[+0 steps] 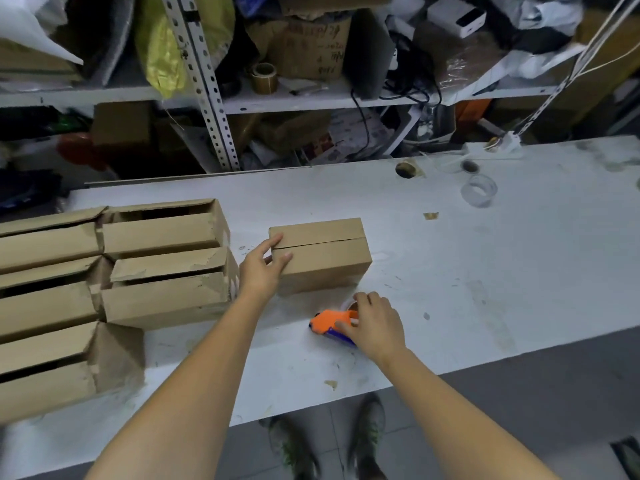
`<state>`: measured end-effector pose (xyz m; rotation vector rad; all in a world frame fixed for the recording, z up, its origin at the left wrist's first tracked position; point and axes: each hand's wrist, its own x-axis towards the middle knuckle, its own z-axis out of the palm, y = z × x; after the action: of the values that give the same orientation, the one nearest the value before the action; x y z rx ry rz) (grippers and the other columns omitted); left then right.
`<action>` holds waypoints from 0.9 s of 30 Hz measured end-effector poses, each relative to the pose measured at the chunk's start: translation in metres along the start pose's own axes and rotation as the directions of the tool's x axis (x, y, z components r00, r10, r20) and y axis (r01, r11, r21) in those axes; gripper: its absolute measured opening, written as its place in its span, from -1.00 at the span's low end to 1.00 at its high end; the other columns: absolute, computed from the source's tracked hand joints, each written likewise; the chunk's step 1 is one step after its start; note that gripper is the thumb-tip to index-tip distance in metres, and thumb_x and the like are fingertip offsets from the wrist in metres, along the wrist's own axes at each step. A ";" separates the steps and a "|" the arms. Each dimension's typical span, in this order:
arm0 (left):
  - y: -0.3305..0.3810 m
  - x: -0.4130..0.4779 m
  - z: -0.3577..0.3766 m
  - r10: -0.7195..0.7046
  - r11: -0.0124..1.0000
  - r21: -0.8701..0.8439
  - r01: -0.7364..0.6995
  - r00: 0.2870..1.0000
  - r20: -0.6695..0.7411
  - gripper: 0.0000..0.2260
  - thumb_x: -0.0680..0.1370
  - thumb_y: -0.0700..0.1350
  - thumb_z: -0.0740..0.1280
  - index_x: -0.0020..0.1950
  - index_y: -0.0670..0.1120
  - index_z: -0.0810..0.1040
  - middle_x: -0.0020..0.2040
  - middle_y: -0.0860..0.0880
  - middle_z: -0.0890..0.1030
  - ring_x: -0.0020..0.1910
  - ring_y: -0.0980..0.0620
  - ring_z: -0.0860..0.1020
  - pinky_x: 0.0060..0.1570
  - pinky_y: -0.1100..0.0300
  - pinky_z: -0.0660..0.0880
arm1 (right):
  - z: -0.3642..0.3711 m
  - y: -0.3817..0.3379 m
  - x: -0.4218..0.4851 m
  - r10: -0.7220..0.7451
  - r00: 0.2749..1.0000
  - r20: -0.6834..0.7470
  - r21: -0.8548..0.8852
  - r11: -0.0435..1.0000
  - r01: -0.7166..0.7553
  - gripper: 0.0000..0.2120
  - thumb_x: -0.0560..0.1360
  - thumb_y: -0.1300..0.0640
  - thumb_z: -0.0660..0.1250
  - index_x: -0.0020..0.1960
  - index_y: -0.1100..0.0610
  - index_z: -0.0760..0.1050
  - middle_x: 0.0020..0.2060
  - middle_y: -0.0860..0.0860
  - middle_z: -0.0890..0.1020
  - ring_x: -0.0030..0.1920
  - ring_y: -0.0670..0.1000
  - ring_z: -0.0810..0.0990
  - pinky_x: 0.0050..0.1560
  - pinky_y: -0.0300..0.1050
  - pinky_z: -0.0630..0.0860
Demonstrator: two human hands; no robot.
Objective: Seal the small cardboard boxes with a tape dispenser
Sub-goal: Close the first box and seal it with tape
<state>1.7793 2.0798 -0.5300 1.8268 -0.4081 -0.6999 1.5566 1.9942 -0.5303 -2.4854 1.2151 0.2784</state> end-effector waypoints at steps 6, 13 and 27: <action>0.002 -0.002 0.001 -0.007 1.000 -0.029 0.007 1.000 0.004 -0.61 0.55 -0.12 0.43 0.38 0.06 0.52 0.27 0.07 0.48 0.23 0.02 0.54 0.23 0.18 0.48 | 0.006 -0.001 -0.016 0.020 0.998 0.066 0.187 0.982 -0.032 -0.65 0.44 -0.23 0.42 -0.03 -0.01 0.42 -0.13 -0.06 0.53 -0.06 0.00 0.58 -0.23 -0.19 0.44; -0.003 0.001 -0.001 0.004 1.000 -0.027 -0.003 1.000 0.018 -0.61 0.55 -0.09 0.42 0.38 0.09 0.51 0.41 0.04 0.46 0.26 0.02 0.54 0.23 0.16 0.51 | 0.025 -0.003 -0.012 0.014 0.987 0.159 0.113 0.993 -0.032 -0.52 0.59 0.11 0.33 0.45 0.07 0.24 0.28 0.05 0.47 0.24 0.04 0.50 0.25 -0.14 0.44; 0.010 -0.011 0.002 -0.034 0.999 -0.015 0.034 0.999 -0.003 -0.60 0.57 -0.09 0.40 0.40 0.09 0.49 0.40 -0.01 0.48 0.29 -0.04 0.52 0.24 0.06 0.50 | -0.119 0.016 -0.025 -0.080 0.985 0.152 0.273 0.961 0.036 -0.61 0.39 -0.19 0.45 0.09 -0.06 0.42 -0.07 -0.13 0.60 -0.07 -0.11 0.58 -0.18 -0.24 0.54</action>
<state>1.7705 2.0812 -0.5179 1.8240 -0.3692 -0.7211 1.5311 1.9548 -0.4166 -2.2142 1.0367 0.2732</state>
